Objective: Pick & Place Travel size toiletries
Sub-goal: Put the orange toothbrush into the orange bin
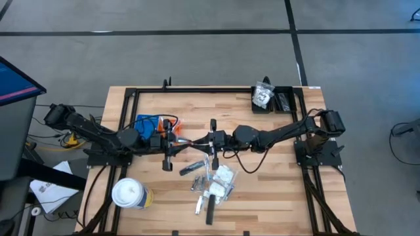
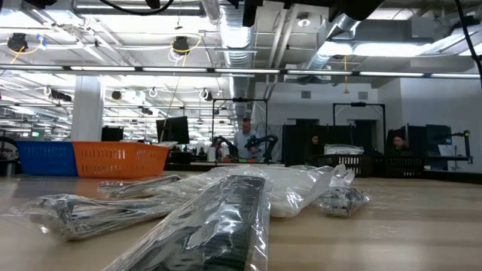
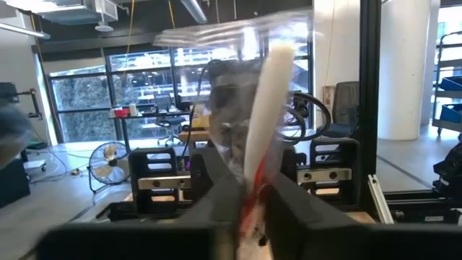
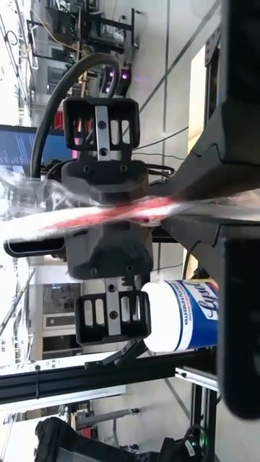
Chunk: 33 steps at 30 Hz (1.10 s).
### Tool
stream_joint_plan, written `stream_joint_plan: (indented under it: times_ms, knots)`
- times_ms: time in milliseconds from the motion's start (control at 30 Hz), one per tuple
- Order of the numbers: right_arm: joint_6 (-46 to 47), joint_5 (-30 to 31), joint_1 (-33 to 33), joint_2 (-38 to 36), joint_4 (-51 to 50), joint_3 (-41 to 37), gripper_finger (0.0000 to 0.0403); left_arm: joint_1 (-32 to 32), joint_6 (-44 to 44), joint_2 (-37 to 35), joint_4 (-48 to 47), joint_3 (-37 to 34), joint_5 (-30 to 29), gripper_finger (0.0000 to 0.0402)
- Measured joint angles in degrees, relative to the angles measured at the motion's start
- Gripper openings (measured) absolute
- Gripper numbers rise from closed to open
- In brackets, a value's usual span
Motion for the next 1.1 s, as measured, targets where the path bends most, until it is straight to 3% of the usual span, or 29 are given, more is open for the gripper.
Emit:
stream_joint_plan:
  times_ms: [233,367,467,567,667,767,967,1100]
  knots:
    - [1.48,0.02,0.0,-0.7,-1.2,0.0,0.0094,-0.1,-1.91,-0.12,-0.28,0.0,-2.11,0.0011]
    - [2.25,-0.32,-0.41,-6.31,-14.73,2.0,0.016,-1.55,-3.33,-1.69,-4.79,1.99,-10.05,0.0011]
    - [3.44,-0.3,-1.38,-11.15,-29.1,4.21,0.0226,-2.01,-7.0,-2.04,-21.02,7.62,-18.17,0.0011]
    - [0.81,-0.03,-2.92,-16.53,-41.05,4.81,0.0284,0.15,-17.49,-1.4,-45.91,17.36,-21.05,0.0011]
    - [-0.52,0.16,-5.67,-21.48,-49.07,4.87,0.0324,4.8,-28.89,1.75,-68.53,26.95,-17.51,0.0011]
    - [0.53,0.26,-9.1,-25.02,-55.9,4.87,0.0352,10.54,-33.12,6.01,-81.66,33.7,-11.82,0.0011]
    - [3.21,0.55,-15.62,-27.86,-64.15,3.4,0.038,21.45,-34.44,15.83,-95.15,37.63,0.86,0.0011]
    - [4.13,0.49,-18.4,-27.01,-68.99,3.33,0.0386,24.88,-36.21,20.48,-100.5,37.7,2.85,0.0011]
